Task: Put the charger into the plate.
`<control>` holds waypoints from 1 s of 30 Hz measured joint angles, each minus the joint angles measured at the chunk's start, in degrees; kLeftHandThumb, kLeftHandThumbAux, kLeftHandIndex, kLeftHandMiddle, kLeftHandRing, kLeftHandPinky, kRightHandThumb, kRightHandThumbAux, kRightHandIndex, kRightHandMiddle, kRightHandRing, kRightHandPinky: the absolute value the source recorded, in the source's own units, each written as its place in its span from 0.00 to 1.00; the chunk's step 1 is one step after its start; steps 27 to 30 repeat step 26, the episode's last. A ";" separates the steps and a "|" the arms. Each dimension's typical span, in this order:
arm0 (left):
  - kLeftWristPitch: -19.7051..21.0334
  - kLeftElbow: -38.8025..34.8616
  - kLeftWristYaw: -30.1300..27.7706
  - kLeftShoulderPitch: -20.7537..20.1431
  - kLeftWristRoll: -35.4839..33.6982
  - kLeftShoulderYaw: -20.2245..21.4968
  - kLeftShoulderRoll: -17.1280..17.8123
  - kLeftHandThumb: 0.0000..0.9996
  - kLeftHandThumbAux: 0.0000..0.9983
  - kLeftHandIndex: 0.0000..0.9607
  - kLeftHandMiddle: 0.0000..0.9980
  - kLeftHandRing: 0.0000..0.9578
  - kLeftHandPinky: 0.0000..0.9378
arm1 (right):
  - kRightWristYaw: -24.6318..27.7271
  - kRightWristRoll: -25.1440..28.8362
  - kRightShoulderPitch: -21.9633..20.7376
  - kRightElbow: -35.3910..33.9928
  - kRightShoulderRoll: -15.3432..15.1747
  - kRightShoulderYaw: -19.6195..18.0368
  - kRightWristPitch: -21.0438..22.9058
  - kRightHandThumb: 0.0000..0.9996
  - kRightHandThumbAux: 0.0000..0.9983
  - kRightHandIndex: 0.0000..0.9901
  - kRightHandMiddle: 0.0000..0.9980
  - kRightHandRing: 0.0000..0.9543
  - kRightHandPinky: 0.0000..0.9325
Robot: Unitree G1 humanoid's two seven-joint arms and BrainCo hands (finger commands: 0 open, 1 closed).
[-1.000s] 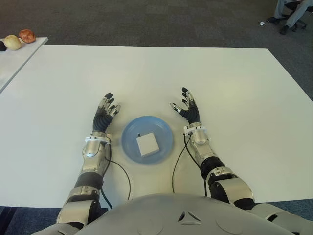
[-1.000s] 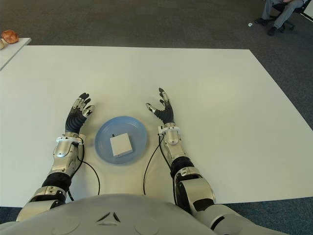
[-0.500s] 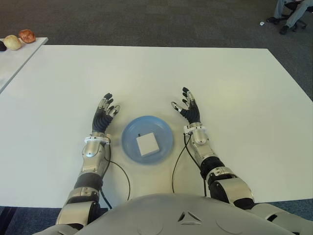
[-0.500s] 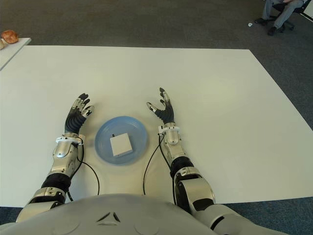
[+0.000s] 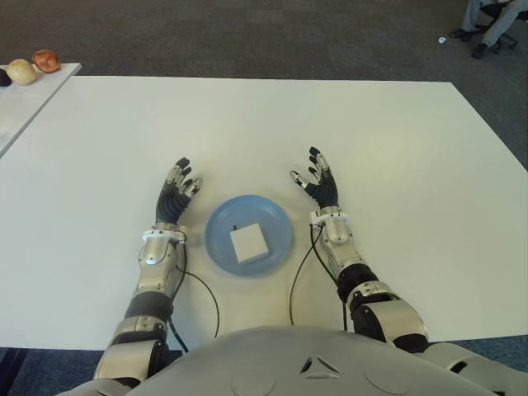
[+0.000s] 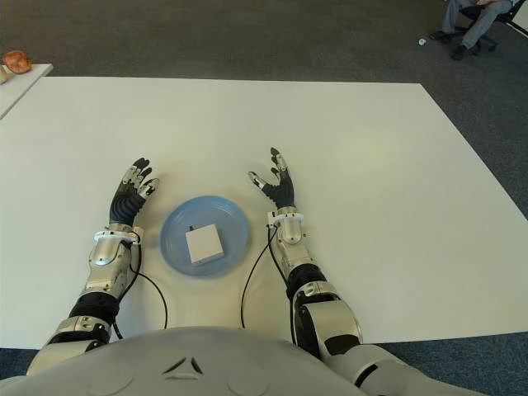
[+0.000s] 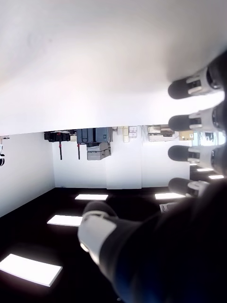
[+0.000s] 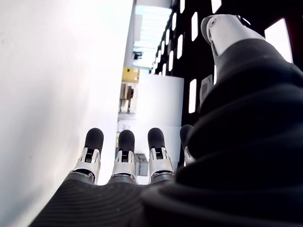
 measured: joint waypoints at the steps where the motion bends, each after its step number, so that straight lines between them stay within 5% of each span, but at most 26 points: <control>1: 0.10 0.00 0.00 -0.02 0.00 0.01 0.00 0.00 0.63 0.00 0.00 0.00 0.01 | 0.07 0.16 0.00 0.02 0.06 -0.06 0.00 0.00 0.79 0.10 0.07 0.05 0.07; 30: 1.39 2.15 1.66 -2.28 0.55 0.07 -0.02 0.00 0.63 0.00 0.01 0.00 0.01 | 2.00 0.84 0.45 -0.61 0.54 -0.05 0.00 0.00 0.80 0.08 0.07 0.06 0.11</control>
